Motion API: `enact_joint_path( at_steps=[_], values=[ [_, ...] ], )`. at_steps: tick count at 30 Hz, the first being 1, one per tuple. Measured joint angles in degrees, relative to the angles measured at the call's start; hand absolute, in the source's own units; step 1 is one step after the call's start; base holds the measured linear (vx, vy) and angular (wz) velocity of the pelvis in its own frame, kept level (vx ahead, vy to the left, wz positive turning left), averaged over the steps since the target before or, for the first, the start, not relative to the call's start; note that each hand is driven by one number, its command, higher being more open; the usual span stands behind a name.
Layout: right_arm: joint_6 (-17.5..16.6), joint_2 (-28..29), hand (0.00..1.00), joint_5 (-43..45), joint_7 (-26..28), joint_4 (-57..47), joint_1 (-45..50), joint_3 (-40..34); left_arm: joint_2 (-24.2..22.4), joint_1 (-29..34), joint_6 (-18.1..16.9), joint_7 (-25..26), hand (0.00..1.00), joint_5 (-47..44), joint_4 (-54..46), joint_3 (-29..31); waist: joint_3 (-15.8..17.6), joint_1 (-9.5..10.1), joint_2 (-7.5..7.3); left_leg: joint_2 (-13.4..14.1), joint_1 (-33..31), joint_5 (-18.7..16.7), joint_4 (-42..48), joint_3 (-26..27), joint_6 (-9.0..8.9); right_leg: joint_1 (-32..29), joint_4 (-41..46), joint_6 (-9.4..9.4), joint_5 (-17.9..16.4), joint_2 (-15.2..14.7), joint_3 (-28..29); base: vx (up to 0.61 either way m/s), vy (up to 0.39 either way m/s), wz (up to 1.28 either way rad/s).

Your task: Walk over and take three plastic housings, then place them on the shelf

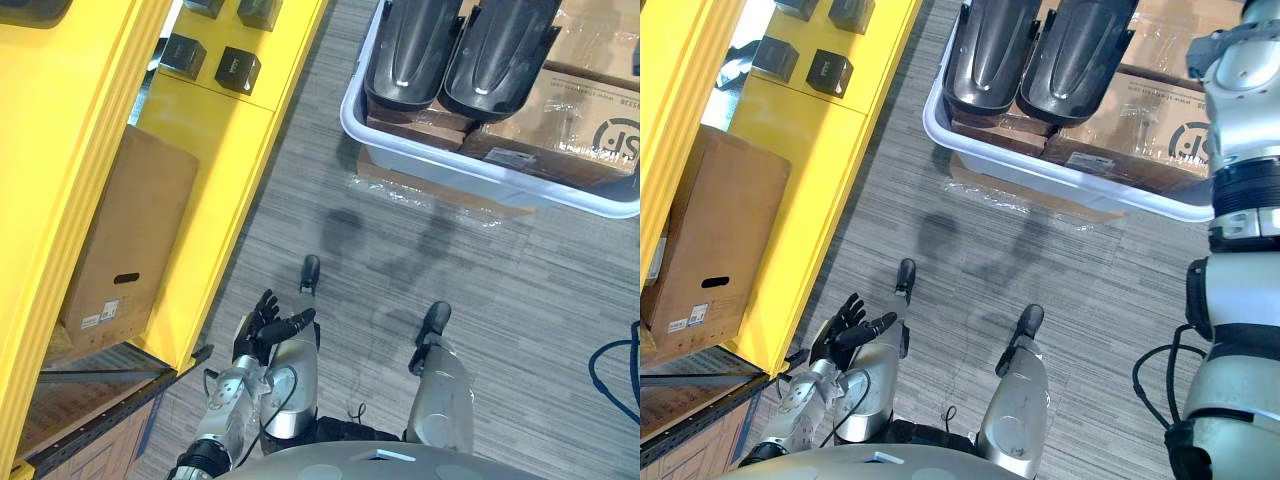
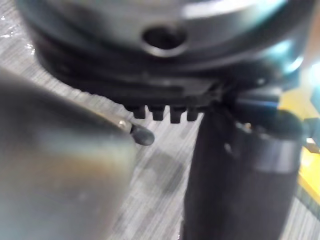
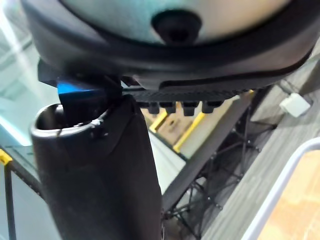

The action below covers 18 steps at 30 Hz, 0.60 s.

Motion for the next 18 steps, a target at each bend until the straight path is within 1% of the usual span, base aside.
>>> enact_joint_path(
  at_steps=[2,5,7,9,13,14,16,18],
  values=[
    [0.25,1.7,1.0,-0.03,0.83,1.47,-0.29,0.07,0.15,0.0,0.01,0.04,1.0,-0.05,0.06,0.32,-0.08,0.5,-0.38,0.0,-0.18,0.32,-0.17,-0.16,-0.03,-0.82,1.56,-0.2,-0.78,-0.25,-0.13,-0.03,-0.053,0.08],
    [1.21,3.7,1.0,-0.03,1.94,3.65,-0.32,0.56,0.13,0.0,-0.12,0.11,1.0,-0.04,0.08,0.27,-0.1,0.77,-0.4,-0.17,-0.63,0.53,-0.18,-1.15,-0.18,-0.91,2.4,-0.04,-1.39,-0.54,-0.87,-0.02,-0.044,0.16],
    [1.89,4.0,1.0,-0.03,2.09,4.19,-0.34,1.12,0.14,-0.02,-0.58,0.14,1.0,-0.03,0.06,0.28,-0.11,0.92,-0.39,-0.24,-1.8,0.91,-0.17,-1.82,-0.19,-1.84,3.11,-0.01,-1.67,-0.65,-1.34,-0.02,-0.052,0.17],
    [2.45,4.27,1.0,-0.04,2.73,6.12,-0.35,2.08,0.14,-0.1,-1.33,0.55,1.0,-0.11,0.0,0.3,-0.11,1.8,-0.39,-0.35,-2.45,1.13,-0.17,-2.22,-0.18,-2.51,3.45,-0.02,-1.73,-0.81,-1.44,0.0,-0.058,0.05],
    [3.76,5.3,1.0,-0.47,3.18,8.01,-0.35,3.25,0.2,-0.1,-1.53,1.06,1.0,-0.1,0.11,0.3,-0.12,2.07,-0.38,-1.08,-2.51,1.24,-0.17,-2.54,-0.04,-2.53,4.24,0.21,-2.21,-1.69,-1.68,0.01,-0.04,0.09],
    [4.58,5.3,1.0,-2.07,3.2,8.21,-0.35,3.71,0.29,-0.11,-1.54,1.06,1.0,-0.11,0.11,0.3,-0.12,2.18,-0.37,-1.08,-2.71,1.25,-0.17,-2.71,-0.04,-2.56,4.24,0.22,-2.26,-1.69,-1.9,-0.01,-0.047,0.11],
    [5.25,5.3,1.0,-2.33,3.21,8.24,-0.35,4.04,0.57,-0.11,-1.5,1.01,1.0,-0.11,0.21,0.28,-0.13,2.06,-0.35,-1.05,-3.3,1.31,-0.17,-3.2,-0.09,-2.64,4.29,0.2,-2.38,-1.68,-2.64,-0.02,-0.047,0.12],
    [7.4,5.31,1.0,-2.35,4.04,8.44,-0.34,4.23,0.66,-0.14,-1.52,1.02,1.0,-0.11,0.2,0.28,-0.14,2.16,-0.35,-1.04,-3.56,1.34,-0.17,-3.24,-0.08,-2.88,4.35,0.19,-2.39,-1.69,-2.73,-0.02,-0.049,0.04]
  ],
)
